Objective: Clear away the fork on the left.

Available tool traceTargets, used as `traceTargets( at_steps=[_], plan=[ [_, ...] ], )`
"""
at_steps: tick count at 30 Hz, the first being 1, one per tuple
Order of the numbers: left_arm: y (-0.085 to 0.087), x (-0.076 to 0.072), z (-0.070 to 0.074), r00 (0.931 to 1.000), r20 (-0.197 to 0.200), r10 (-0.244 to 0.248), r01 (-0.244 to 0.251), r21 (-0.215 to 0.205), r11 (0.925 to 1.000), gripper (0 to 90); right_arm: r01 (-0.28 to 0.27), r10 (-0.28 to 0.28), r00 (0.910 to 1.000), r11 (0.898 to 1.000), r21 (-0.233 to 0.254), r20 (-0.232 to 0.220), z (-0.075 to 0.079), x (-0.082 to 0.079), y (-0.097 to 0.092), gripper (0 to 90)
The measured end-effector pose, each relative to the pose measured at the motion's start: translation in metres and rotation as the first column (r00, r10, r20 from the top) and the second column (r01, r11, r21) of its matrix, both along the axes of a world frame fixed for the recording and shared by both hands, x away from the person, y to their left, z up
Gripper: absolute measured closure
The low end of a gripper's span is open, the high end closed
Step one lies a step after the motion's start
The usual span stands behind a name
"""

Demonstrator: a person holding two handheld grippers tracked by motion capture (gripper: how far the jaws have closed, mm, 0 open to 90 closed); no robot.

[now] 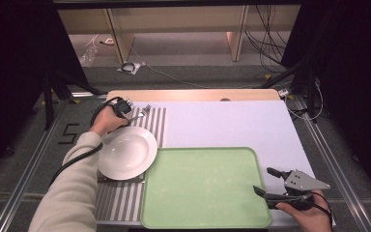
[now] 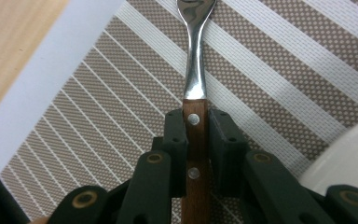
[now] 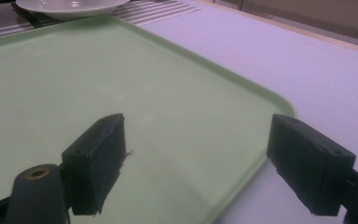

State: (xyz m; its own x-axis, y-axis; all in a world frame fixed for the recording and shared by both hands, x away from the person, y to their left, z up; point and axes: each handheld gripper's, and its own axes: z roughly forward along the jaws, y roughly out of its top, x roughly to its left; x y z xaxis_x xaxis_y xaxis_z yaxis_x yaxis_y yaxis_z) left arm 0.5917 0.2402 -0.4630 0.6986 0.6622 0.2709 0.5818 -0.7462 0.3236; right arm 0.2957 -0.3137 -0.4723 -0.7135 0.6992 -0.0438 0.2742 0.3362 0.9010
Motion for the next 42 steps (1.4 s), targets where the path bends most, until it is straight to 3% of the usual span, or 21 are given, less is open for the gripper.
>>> traceTargets(
  at_steps=[8,15,18,24,27,28,31,34,38,42],
  plan=[
    [0.001,0.002,0.006,0.9998,0.019,0.008,-0.008,-0.002,1.0,77.3,-0.001,0.001,1.0,1.0,-0.001,-0.002,0.0,0.0,0.0,20.5],
    [0.002,0.001,0.014,0.9956,0.081,0.048,-0.046,-0.03,0.9985,77.3,0.002,-0.002,1.0,1.0,0.0,-0.002,0.0,0.0,0.0,20.6],
    [0.002,-0.002,0.02,0.9893,0.12,0.083,-0.077,-0.057,0.9954,77.3,0.002,-0.002,1.0,1.0,0.0,0.0,0.0,0.0,0.0,20.6],
    [0.004,-0.011,0.032,0.9765,0.161,0.143,-0.123,-0.129,0.984,77.3,0.002,-0.002,1.0,1.0,0.0,0.002,0.001,0.0,0.0,20.6],
    [0.005,-0.019,0.04,0.9675,0.172,0.185,-0.157,-0.167,0.9734,77.2,0.002,-0.002,1.0,1.0,0.0,0.002,0.001,0.0,0.0,20.6],
    [0.005,-0.019,0.04,0.9675,0.172,0.185,-0.157,-0.167,0.9734,77.2,0.002,-0.002,1.0,1.0,0.0,0.002,0.001,0.0,0.0,20.6],
    [0.004,-0.027,0.048,0.9598,0.176,0.219,-0.181,-0.206,0.9615,77.2,0.003,-0.003,1.0,1.0,0.002,0.003,0.001,0.0,0.0,20.6],
    [0.001,-0.035,0.052,0.9586,0.174,0.225,-0.184,-0.227,0.9565,77.3,0.005,-0.005,1.0,1.0,-0.004,-0.001,0.002,-0.001,0.0,20.6],
    [-0.003,-0.047,0.055,0.9536,0.175,0.245,-0.193,-0.271,0.943,77.2,0.004,-0.004,1.0,1.0,-0.001,0.0,0.002,-0.001,0.0,20.6],
    [-0.007,-0.06,0.058,0.9541,0.171,0.245,-0.184,-0.309,0.9329,77.3,0.006,-0.006,1.0,1.0,0.0,0.002,0.002,-0.001,-0.001,20.6]
  ],
)
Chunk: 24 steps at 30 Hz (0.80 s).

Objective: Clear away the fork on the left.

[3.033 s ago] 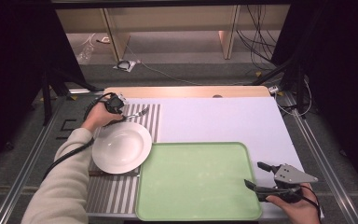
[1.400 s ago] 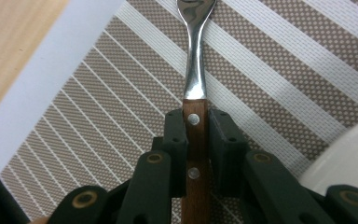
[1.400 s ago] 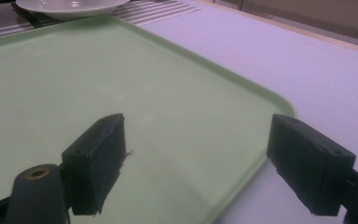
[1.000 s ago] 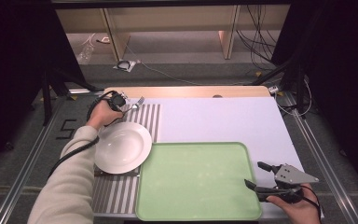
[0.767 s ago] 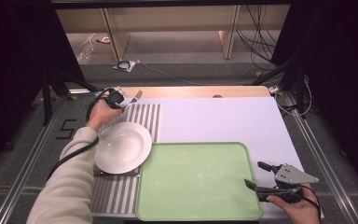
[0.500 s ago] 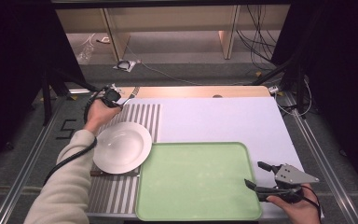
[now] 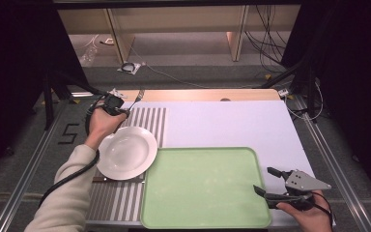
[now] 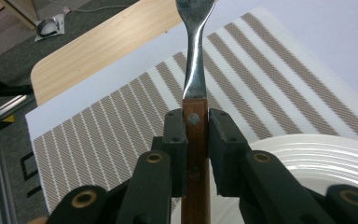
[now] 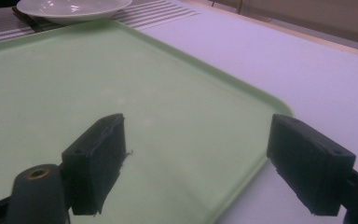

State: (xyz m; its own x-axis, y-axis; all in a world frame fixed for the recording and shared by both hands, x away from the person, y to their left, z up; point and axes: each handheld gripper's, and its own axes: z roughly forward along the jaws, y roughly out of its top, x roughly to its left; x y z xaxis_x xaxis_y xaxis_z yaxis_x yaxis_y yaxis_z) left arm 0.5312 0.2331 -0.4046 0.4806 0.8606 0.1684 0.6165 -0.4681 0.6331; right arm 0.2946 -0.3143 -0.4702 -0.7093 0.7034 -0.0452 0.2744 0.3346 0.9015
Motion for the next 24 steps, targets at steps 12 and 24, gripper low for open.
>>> traceTargets(
  at_steps=[12,24],
  plan=[
    [-0.016,-0.04,0.006,0.9997,0.022,-0.012,0.013,-0.069,0.9976,77.2,-0.005,0.005,1.0,1.0,0.006,0.005,0.0,0.0,0.001,20.6],
    [-0.041,-0.083,0.009,0.9959,0.036,-0.082,0.086,-0.116,0.9895,77.2,-0.005,0.005,1.0,1.0,0.008,0.005,0.0,0.0,0.001,20.6]
  ],
)
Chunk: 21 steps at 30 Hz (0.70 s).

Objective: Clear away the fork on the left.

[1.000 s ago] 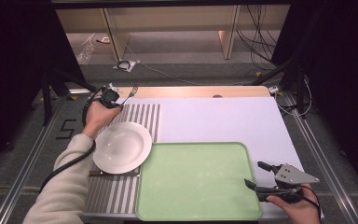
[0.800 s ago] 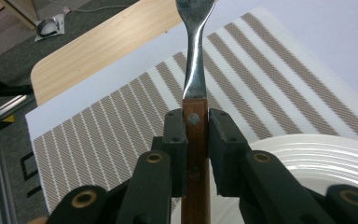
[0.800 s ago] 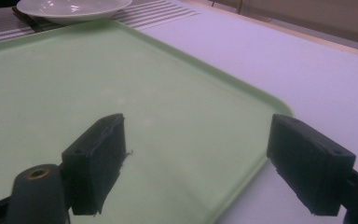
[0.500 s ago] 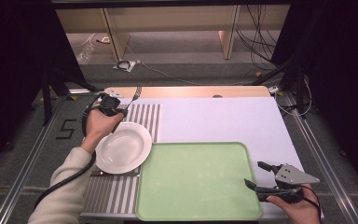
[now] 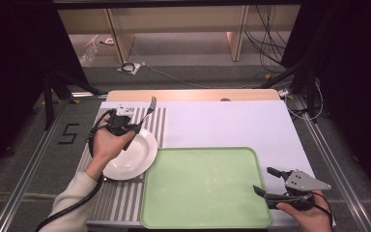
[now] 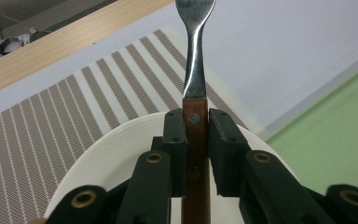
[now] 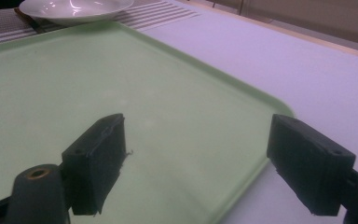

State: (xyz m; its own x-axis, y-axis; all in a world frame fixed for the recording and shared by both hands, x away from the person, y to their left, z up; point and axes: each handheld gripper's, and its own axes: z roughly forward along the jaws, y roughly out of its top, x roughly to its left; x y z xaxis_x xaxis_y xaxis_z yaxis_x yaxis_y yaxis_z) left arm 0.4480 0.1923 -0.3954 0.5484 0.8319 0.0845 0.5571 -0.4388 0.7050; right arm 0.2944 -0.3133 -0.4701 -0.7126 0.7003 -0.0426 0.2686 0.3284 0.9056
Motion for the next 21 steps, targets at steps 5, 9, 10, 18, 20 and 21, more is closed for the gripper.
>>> traceTargets(
  at_steps=[5,9,10,18,20,21],
  plan=[
    [-0.011,-0.013,-0.005,0.9996,-0.004,-0.028,0.028,0.009,0.9996,77.2,-0.001,0.001,1.0,1.0,0.001,0.002,0.0,0.0,0.0,20.6],
    [-0.017,-0.022,-0.008,0.9993,-0.012,-0.036,0.036,-0.005,0.9993,77.2,-0.002,0.002,1.0,1.0,0.001,0.001,0.0,0.0,0.0,20.6],
    [-0.019,-0.025,-0.008,0.9991,-0.015,-0.039,0.039,-0.011,0.9992,77.2,-0.003,0.003,1.0,1.0,0.001,0.001,0.0,0.0,0.0,20.6],
    [-0.03,-0.049,-0.012,0.9973,-0.042,-0.059,0.057,-0.055,0.9969,77.2,-0.006,0.006,1.0,1.0,0.008,0.004,0.0,0.0,0.0,20.7],
    [-0.035,-0.055,-0.014,0.9955,-0.055,-0.077,0.074,-0.061,0.9954,77.2,-0.007,0.007,1.0,1.0,0.007,0.001,0.0,0.0,0.0,20.7],
    [-0.038,-0.058,-0.014,0.9949,-0.057,-0.083,0.079,-0.061,0.995,77.2,-0.008,0.008,1.0,1.0,0.008,0.001,0.0,0.0,0.0,20.7]
  ],
)
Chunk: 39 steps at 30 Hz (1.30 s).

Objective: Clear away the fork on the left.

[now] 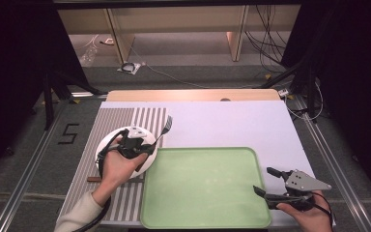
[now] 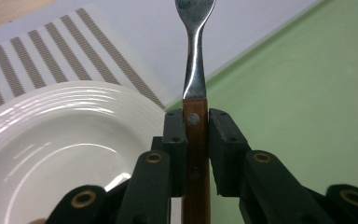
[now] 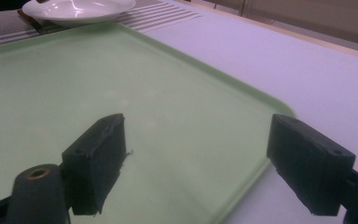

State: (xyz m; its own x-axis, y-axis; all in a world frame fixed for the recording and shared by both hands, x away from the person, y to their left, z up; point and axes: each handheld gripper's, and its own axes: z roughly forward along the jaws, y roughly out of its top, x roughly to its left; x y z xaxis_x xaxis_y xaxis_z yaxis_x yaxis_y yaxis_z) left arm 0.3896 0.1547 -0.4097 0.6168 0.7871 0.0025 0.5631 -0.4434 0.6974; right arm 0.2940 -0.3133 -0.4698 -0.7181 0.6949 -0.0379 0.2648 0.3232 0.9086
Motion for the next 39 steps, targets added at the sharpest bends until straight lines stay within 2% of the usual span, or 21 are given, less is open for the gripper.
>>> traceTargets(
  at_steps=[3,8,15,28,39],
  plan=[
    [-0.005,-0.008,-0.004,1.0,-0.007,-0.006,0.006,0.006,1.0,77.2,0.0,0.0,1.0,1.0,0.0,0.003,0.0,0.0,0.0,20.7],
    [-0.01,-0.022,-0.012,0.998,-0.059,-0.023,0.023,0.003,0.9997,77.2,-0.001,0.001,1.0,1.0,0.002,0.001,0.0,0.0,0.0,20.6],
    [-0.022,-0.037,-0.025,0.9924,-0.111,-0.054,0.056,0.01,0.9984,77.1,0.001,-0.001,1.0,1.0,-0.008,0.0,0.001,-0.001,0.0,20.6],
    [-0.031,-0.049,-0.037,0.9855,-0.152,-0.076,0.084,0.049,0.9953,77.1,-0.005,0.005,1.0,1.0,0.001,0.0,0.0,0.0,0.001,20.7],
    [-0.033,-0.056,-0.042,0.982,-0.171,-0.081,0.096,0.081,0.9921,77.1,-0.003,0.003,1.0,1.0,-0.001,-0.004,0.0,0.0,0.001,20.7]
  ],
)
